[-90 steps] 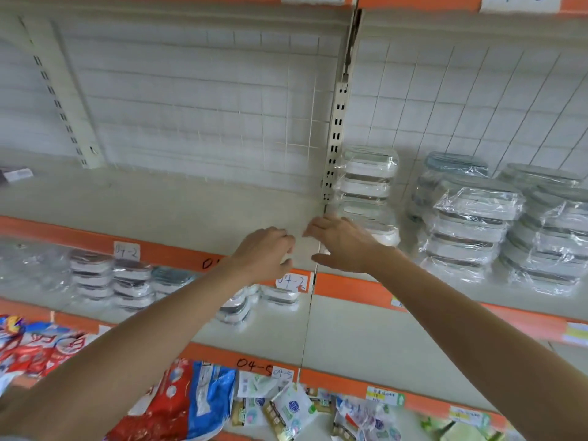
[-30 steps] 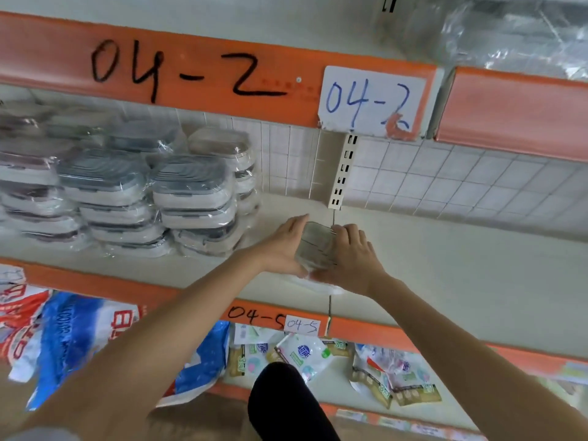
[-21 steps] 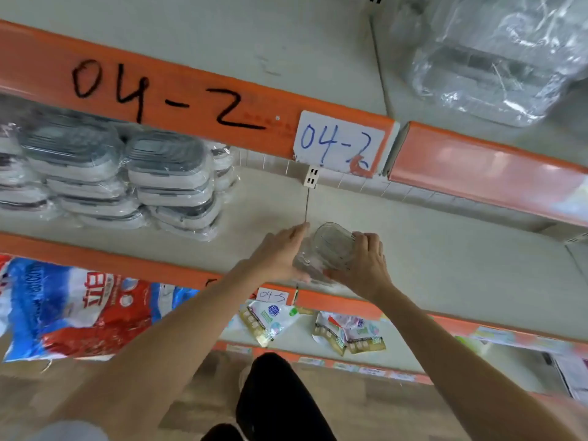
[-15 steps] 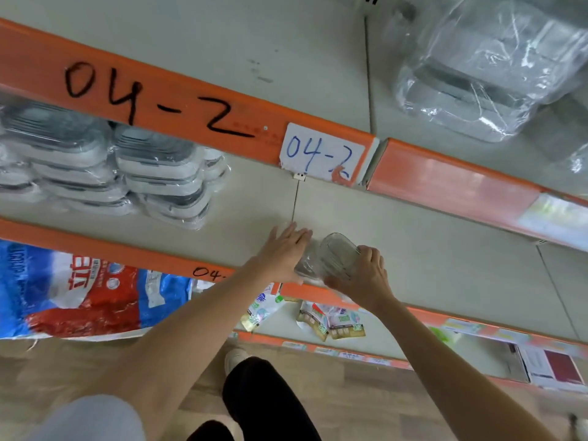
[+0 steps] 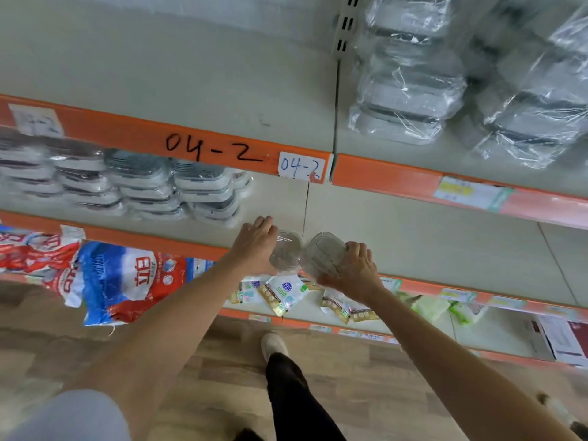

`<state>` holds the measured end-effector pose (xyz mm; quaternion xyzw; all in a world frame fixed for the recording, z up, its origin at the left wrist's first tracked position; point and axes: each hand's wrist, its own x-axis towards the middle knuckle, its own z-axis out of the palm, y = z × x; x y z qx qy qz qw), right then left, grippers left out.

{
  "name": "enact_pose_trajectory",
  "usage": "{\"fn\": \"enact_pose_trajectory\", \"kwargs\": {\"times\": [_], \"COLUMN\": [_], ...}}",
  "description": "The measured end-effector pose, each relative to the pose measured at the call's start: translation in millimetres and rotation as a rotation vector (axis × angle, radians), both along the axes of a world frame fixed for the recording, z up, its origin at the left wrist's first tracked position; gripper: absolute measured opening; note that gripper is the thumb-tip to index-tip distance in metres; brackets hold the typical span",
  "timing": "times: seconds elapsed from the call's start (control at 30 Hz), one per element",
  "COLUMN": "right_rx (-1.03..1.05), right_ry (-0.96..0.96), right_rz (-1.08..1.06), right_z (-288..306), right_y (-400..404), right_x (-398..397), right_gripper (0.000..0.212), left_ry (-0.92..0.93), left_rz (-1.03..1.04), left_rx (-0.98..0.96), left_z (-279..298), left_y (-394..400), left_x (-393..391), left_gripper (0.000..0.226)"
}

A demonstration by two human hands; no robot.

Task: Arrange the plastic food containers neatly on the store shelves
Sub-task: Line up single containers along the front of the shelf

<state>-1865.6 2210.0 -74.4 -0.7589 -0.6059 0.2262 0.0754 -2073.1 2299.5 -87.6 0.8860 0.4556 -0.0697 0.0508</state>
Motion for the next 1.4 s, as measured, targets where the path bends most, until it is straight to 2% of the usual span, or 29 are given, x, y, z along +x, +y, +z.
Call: {"fn": "enact_pose_trajectory", "kwargs": {"times": [0.3, 0.53, 0.63, 0.8, 1.03, 1.17, 1.3, 1.4], "right_rx": [0.139, 0.374, 0.488, 0.549, 0.638, 0.554, 0.38, 0.316], "right_ry": [0.166, 0.206, 0.171, 0.14, -0.005, -0.114, -0.078, -0.164], "right_rz": [0.182, 0.275, 0.252, 0.182, 0.138, 0.136, 0.258, 0.338], "right_z": [69, 136, 172, 215, 285, 317, 329, 326], "right_y": [-26, -28, -20, -6, 45, 81, 118, 139], "right_x": [-90, -112, -98, -71, -6, 41, 73, 80], "right_gripper": [0.091, 0.086, 0.085, 0.09, 0.099, 0.095, 0.084, 0.085], "left_ry": [-0.021, -0.306, -0.396, -0.406, -0.444, -0.57, -0.617, -0.664], "left_rz": [0.203, 0.351, 0.375, 0.346, 0.272, 0.266, 0.262, 0.274], "left_rx": [0.017, 0.051, 0.094, 0.203, 0.196, 0.192, 0.172, 0.172], "left_z": [105, 179, 211, 250, 297, 318, 321, 327], "left_y": [-69, -87, -81, -61, -18, 11, 26, 35], "left_x": [-121, -155, -147, -119, -64, -32, -4, 9], "left_gripper": [0.088, 0.094, 0.089, 0.082, 0.09, 0.093, 0.096, 0.091]}}
